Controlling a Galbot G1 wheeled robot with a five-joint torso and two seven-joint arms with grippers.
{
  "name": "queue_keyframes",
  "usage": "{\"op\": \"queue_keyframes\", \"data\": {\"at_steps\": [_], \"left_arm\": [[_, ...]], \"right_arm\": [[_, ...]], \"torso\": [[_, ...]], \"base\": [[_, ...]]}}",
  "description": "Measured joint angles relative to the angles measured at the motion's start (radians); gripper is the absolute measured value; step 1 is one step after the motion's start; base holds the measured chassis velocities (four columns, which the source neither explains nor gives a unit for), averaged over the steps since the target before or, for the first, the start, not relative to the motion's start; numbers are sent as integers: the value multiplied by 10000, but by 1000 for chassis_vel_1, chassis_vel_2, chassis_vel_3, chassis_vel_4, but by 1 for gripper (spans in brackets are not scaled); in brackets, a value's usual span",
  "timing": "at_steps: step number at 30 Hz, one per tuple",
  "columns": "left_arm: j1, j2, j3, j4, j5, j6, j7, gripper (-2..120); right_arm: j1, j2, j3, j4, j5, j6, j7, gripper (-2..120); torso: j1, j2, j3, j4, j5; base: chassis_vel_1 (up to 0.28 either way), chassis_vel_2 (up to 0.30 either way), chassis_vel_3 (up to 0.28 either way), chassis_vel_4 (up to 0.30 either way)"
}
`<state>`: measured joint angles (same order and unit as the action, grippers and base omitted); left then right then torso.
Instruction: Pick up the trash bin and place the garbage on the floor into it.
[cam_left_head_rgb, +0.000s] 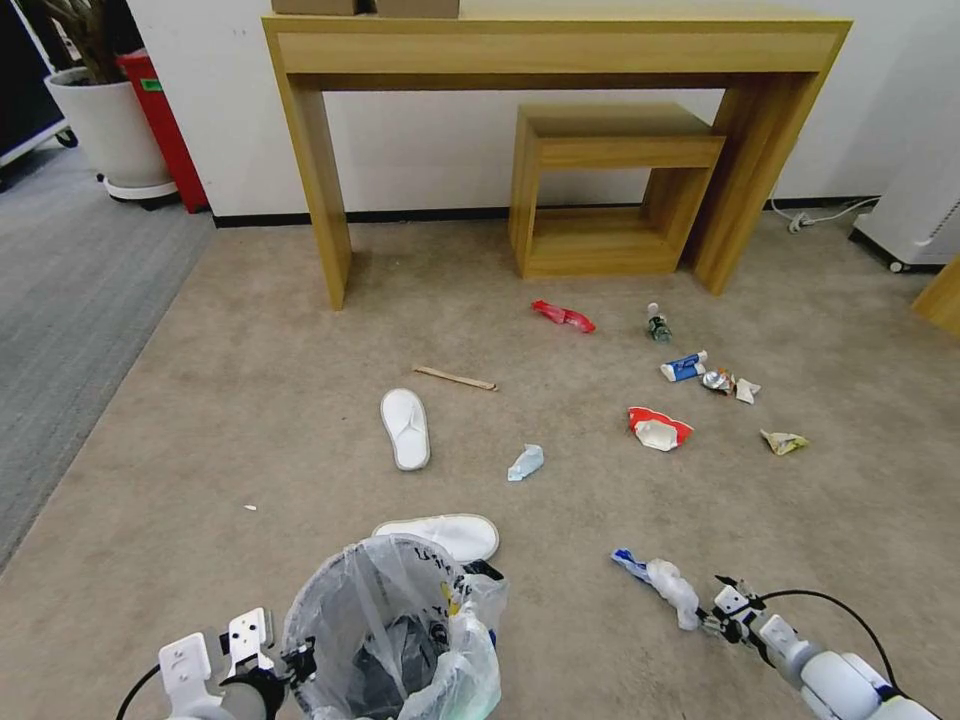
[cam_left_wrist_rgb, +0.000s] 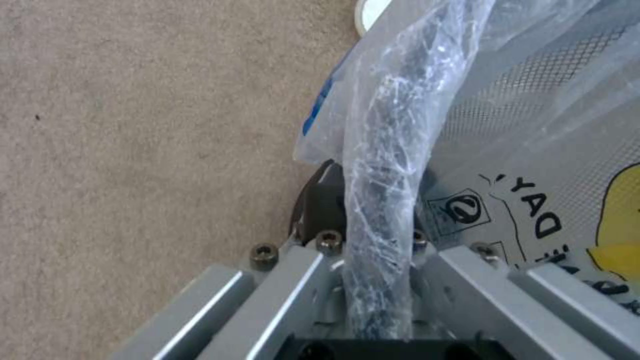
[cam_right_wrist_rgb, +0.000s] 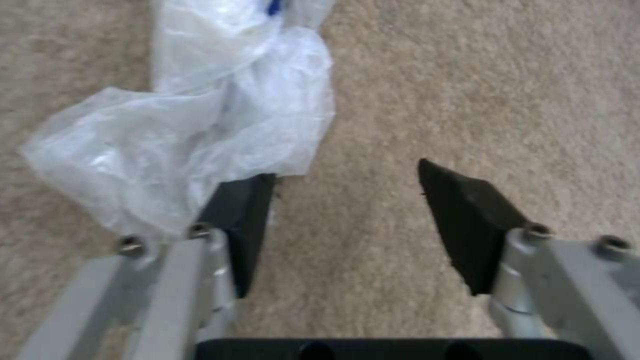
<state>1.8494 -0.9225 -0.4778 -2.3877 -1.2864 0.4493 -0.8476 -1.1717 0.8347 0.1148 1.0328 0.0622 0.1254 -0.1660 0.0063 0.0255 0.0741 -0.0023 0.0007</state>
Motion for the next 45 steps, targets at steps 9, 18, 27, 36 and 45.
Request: {"op": "queue_keyframes", "data": {"at_steps": [9,18,27,36,45], "left_arm": [[-87,-17,94,26,73,-41,48,0],[-69,95,63,2,69,-71,69,0],[-50,131,-3,-71,150,-149,161,0],[-8,99,93,-89,353,-173,301,0],[-13,149,158,-58,377,-179,304,0]], "right_arm": [[-155,-29,196,16,2,184,-91,22],[-311,-126,540,120,4,297,-45,0],[-544,-191,1195,988,404,333,-127,0],[-1212,-234,2287,2372,911,405,-195,0],[-1388,-116,2600,2448,912,654,-230,0]], "torso": [[-1,-8,4,15,23],[2,-10,4,7,6],[2,-6,1,4,-7],[2,-4,0,3,-7],[2,-3,0,1,-6]], "base": [[0,0,0,0],[0,0,0,0],[0,0,0,0],[0,0,0,0],[0,0,0,0]]}}
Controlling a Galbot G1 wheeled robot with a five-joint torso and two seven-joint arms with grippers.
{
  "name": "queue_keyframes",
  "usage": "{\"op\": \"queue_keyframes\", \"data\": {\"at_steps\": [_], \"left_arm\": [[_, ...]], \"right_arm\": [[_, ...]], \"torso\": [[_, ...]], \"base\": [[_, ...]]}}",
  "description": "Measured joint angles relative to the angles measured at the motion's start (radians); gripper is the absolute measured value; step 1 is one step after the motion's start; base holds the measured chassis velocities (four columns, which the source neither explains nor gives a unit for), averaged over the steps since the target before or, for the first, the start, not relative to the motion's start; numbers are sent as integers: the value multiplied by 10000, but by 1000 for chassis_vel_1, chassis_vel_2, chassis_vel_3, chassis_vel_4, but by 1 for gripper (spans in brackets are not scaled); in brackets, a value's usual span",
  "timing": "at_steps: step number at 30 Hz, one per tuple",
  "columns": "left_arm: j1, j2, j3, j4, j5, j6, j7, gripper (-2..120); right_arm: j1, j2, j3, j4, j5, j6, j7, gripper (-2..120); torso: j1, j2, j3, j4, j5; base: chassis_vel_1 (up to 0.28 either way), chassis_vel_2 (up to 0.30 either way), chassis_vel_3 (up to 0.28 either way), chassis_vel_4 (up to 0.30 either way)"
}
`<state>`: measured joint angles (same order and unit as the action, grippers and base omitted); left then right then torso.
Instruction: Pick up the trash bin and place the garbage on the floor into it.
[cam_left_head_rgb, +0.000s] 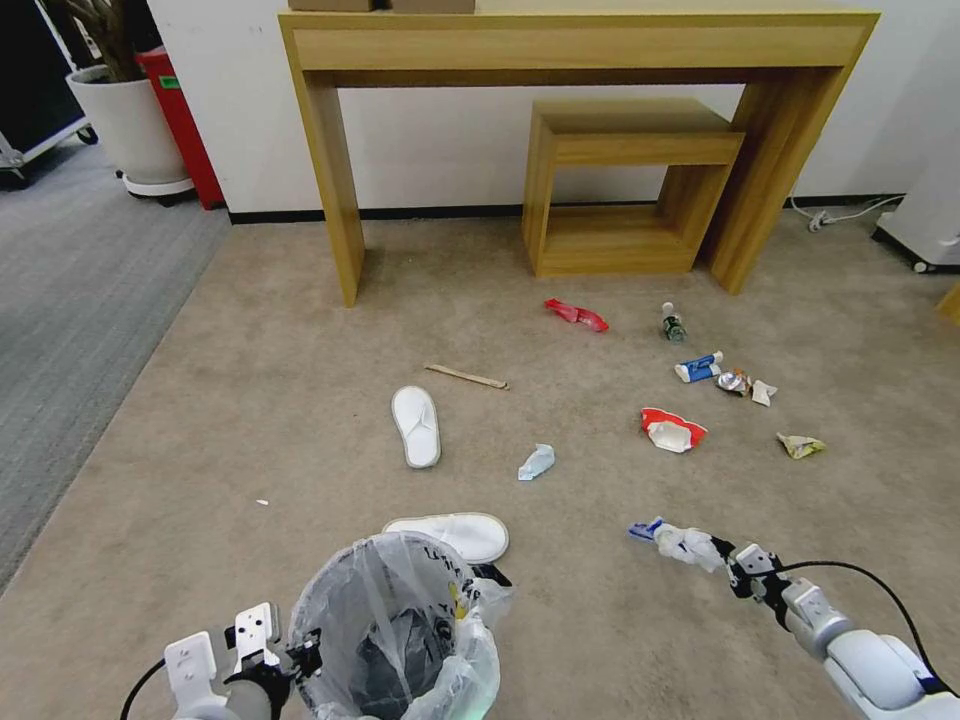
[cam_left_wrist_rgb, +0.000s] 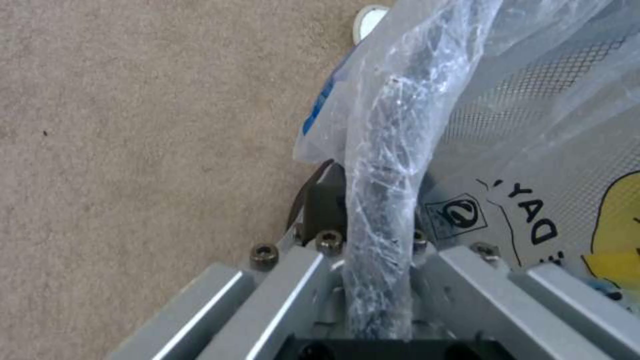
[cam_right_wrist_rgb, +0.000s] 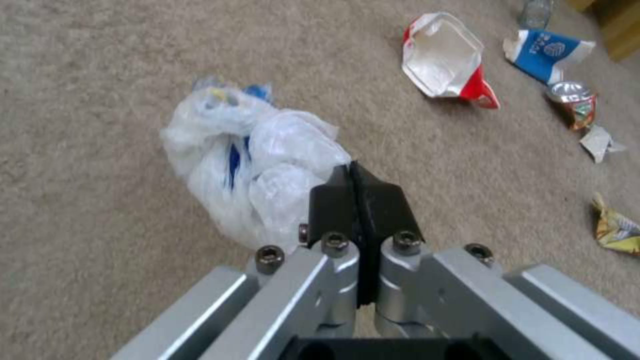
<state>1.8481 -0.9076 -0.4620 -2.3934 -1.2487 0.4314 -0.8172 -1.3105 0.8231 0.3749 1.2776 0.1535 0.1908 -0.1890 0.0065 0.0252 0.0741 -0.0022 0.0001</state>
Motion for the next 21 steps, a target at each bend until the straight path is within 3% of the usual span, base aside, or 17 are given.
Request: {"op": "queue_keyframes", "data": {"at_steps": [8,21], "left_arm": [[-122,53,-23,10,-67,-11,36,0],[-571,35,200,121,-241,-59,44,0]], "right_arm": [[113,59,541,777,208,66,2,0],[-639,-136,1902,3422,668,203,-19,0]], "torso": [[0,0,0,1,0],[0,0,0,0,0]], "base": [[0,0,0,0],[0,0,0,0]]}}
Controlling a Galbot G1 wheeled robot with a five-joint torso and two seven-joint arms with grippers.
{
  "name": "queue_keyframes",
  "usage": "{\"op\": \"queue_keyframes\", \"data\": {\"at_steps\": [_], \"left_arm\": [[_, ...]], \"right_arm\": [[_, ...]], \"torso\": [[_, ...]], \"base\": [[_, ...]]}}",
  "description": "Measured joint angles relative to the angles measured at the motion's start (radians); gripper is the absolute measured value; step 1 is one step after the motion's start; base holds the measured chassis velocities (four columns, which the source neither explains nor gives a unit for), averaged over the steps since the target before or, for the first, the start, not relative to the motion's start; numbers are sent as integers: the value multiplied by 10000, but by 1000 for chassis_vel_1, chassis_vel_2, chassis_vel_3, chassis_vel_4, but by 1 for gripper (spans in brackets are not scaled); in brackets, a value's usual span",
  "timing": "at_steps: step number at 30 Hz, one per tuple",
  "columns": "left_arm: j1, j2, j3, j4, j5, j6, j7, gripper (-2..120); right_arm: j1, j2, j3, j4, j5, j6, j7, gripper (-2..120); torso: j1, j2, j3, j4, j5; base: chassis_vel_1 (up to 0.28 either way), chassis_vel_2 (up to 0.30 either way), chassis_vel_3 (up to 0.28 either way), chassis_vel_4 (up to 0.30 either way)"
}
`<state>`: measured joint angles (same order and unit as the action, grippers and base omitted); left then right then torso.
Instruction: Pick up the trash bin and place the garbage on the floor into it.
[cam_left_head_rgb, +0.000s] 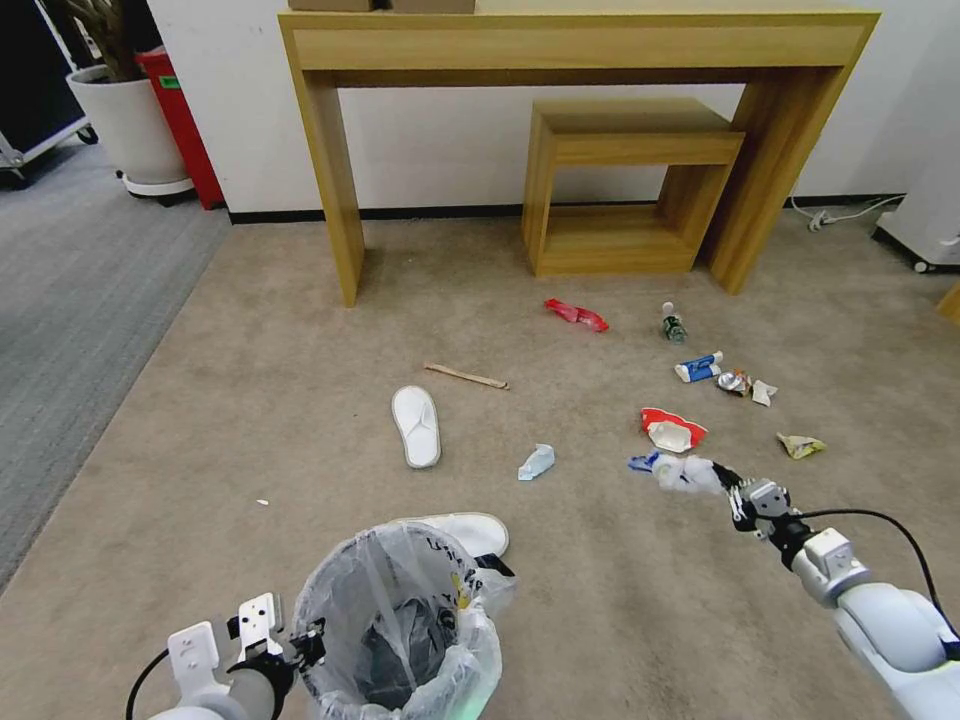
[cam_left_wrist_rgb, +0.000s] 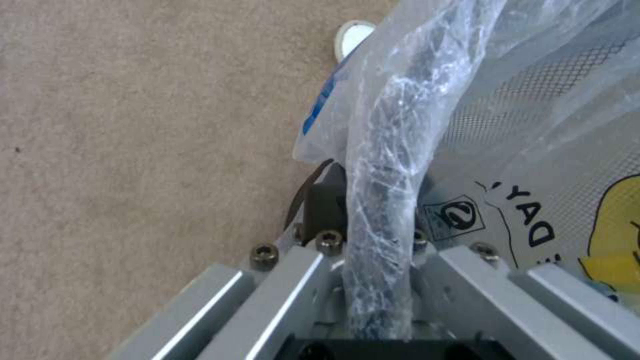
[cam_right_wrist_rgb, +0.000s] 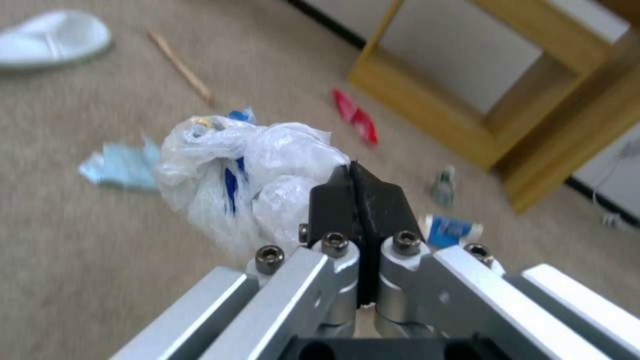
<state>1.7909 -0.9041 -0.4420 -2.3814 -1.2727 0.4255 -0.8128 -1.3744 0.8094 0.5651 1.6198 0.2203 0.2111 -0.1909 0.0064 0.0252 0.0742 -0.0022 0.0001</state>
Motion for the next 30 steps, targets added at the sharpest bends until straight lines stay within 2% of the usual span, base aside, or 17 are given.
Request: {"op": "queue_keyframes", "data": {"at_steps": [4,10,11,15,22,25,30], "left_arm": [[-102,27,27,27,-75,-21,0,0],[-296,35,134,165,-165,-70,12,0],[-395,11,203,226,-216,-73,-10,0],[-551,-35,305,323,-252,-96,-40,0],[-1121,-31,476,663,-379,-224,-57,0],[-1580,18,565,956,-481,-369,-144,0],[-1887,110,622,1166,-624,-406,-212,0]], "right_arm": [[-14,-107,151,568,306,69,-4,0],[70,-477,175,1764,1644,380,-215,0],[165,-623,108,2274,2126,364,-279,0],[378,-932,-147,2945,2551,212,-304,0],[757,-1921,-975,4149,3583,30,-514,0],[1356,-2591,-1747,4612,4253,-32,-552,0],[2052,-2841,-2516,4869,4567,-157,-521,0]], "torso": [[0,0,0,0,-1],[0,0,0,0,-1],[0,0,0,1,-2],[0,0,0,1,-1],[0,0,0,0,-3],[0,0,0,1,-3],[0,0,1,1,-1]], "base": [[0,0,0,0],[0,0,0,0],[0,0,0,0],[0,0,0,0],[0,0,0,0],[0,0,0,0],[0,0,0,0]]}}
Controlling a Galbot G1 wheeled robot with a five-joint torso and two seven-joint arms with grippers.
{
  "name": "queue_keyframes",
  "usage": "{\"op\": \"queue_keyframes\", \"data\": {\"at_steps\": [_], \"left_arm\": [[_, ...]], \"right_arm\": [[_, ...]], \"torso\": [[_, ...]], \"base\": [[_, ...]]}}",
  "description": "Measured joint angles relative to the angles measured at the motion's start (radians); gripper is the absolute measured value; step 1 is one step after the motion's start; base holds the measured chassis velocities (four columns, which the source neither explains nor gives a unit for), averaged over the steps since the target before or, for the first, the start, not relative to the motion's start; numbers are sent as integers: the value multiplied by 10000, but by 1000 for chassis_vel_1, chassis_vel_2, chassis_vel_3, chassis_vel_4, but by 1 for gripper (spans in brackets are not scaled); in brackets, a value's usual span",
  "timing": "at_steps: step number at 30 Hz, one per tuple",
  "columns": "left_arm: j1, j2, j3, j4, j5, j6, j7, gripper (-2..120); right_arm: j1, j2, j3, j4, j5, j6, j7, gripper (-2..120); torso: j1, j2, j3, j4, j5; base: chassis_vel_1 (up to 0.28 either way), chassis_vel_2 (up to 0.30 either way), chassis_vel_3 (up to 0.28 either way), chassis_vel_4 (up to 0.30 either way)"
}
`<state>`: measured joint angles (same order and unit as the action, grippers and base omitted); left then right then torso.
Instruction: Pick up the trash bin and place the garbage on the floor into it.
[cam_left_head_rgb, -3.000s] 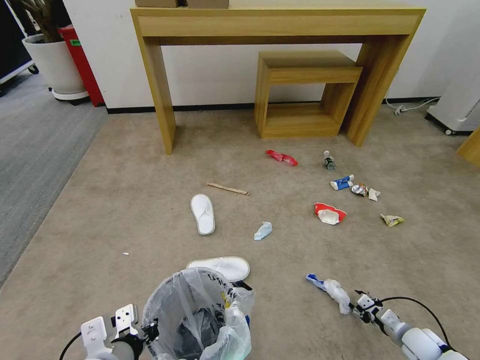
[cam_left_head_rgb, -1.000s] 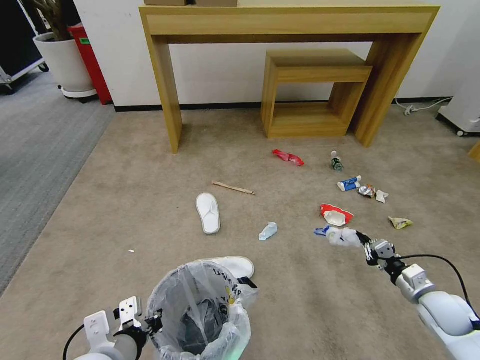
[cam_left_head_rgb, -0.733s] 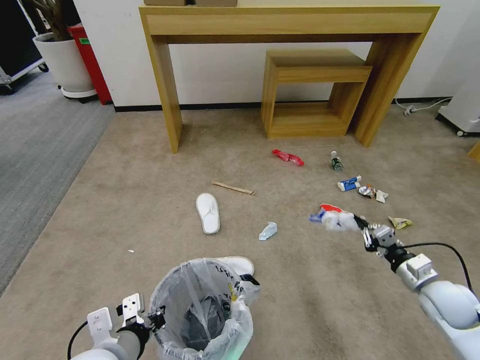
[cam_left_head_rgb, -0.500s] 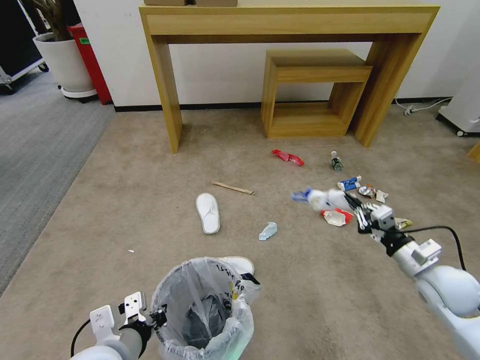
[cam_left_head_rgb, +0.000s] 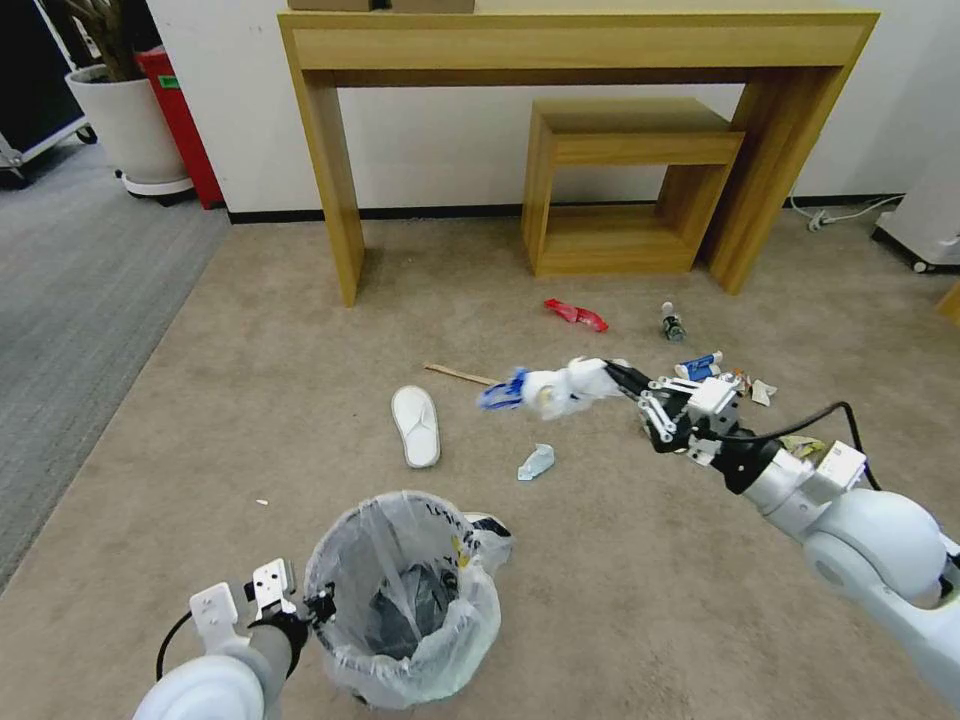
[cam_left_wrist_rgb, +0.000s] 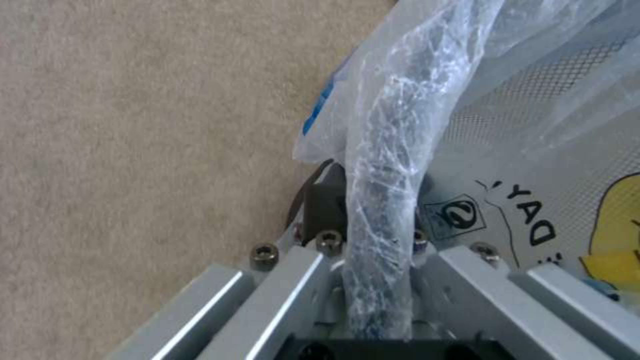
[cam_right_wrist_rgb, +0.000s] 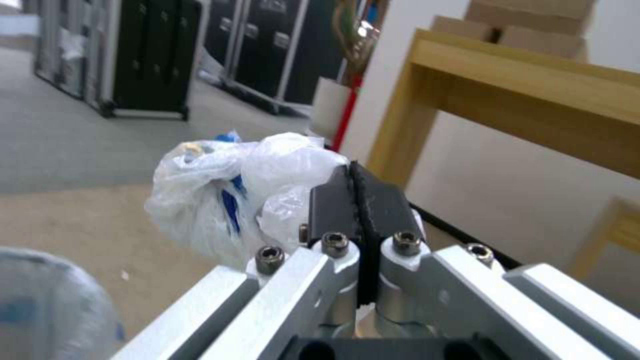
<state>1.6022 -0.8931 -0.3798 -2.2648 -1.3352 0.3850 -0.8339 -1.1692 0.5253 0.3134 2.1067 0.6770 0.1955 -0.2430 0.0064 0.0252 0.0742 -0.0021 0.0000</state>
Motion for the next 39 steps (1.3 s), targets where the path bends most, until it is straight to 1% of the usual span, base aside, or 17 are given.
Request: {"op": "queue_keyframes", "data": {"at_steps": [3,4,8,10,12,14,15,18,19,20,24,27,28,30,33,36,39], "left_arm": [[-186,110,-1,138,-151,-38,-41,0],[-186,110,-1,138,-151,-38,-41,0],[-366,149,-58,239,-310,-74,-90,0],[-394,125,-65,258,-317,-76,-102,0],[-493,16,-66,287,-348,-80,-152,0],[-504,-10,-66,287,-355,-82,-160,0],[-494,-21,-78,279,-369,-84,-172,0],[-474,-17,-109,269,-369,-83,-173,0],[-429,16,-196,221,-379,-83,-181,0],[-429,16,-196,221,-379,-83,-181,0],[-422,82,-305,-5,-474,-86,-229,0],[-421,93,-308,-40,-482,-87,-238,0],[-396,109,-312,-152,-514,-87,-265,0],[-379,109,-313,-176,-513,-87,-268,0],[-289,83,-305,-248,-484,-83,-272,0],[-264,33,-269,-259,-430,-76,-273,0],[-283,-123,-80,-285,-302,-51,-270,0]], "right_arm": [[438,-66,-706,273,285,-208,129,0],[438,-66,-706,273,285,-208,129,0],[563,-169,-1599,436,223,-288,173,0],[585,-184,-1731,441,205,-294,180,0],[821,-189,-2388,394,54,-306,193,0],[938,-180,-2596,361,9,-311,205,0],[1187,-139,-3020,329,-17,-332,257,0],[1360,-116,-3272,301,-12,-366,307,0],[1729,-75,-3895,147,-34,-400,382,0],[1729,-75,-3895,147,-34,-400,382,0],[2293,103,-5119,-413,-263,-403,457,0],[2364,164,-5307,-523,-326,-406,495,0],[2467,317,-5576,-688,-457,-433,529,0],[2480,364,-5621,-720,-475,-438,556,0],[2483,530,-5758,-759,-519,-470,622,0],[2483,577,-5793,-758,-526,-491,639,0],[2585,713,-5955,-797,-428,-524,662,0]], "torso": [[0,0,0,0,0],[0,0,0,0,0],[0,0,0,-1,1],[0,0,0,-2,1],[0,0,-1,-1,0],[0,0,-1,-2,0],[0,0,0,-1,0],[0,0,-1,-1,1],[0,0,-1,0,-1],[0,0,-1,0,-1],[0,0,-1,-1,0],[0,0,-1,-1,1],[0,0,0,-1,3],[0,0,-1,0,-1],[0,0,-1,0,5],[0,0,-1,0,-3],[0,0,-1,-1,0]], "base": [[0,0,0,0],[0,0,0,0],[0,0,0,0],[0,0,0,0],[0,0,0,0],[0,0,0,0],[0,0,0,0],[0,0,0,0],[0,0,0,0],[0,0,0,0],[0,0,0,0],[0,0,0,0],[0,0,0,0],[0,0,0,0],[0,0,0,0],[0,0,0,0],[0,0,0,0]]}}
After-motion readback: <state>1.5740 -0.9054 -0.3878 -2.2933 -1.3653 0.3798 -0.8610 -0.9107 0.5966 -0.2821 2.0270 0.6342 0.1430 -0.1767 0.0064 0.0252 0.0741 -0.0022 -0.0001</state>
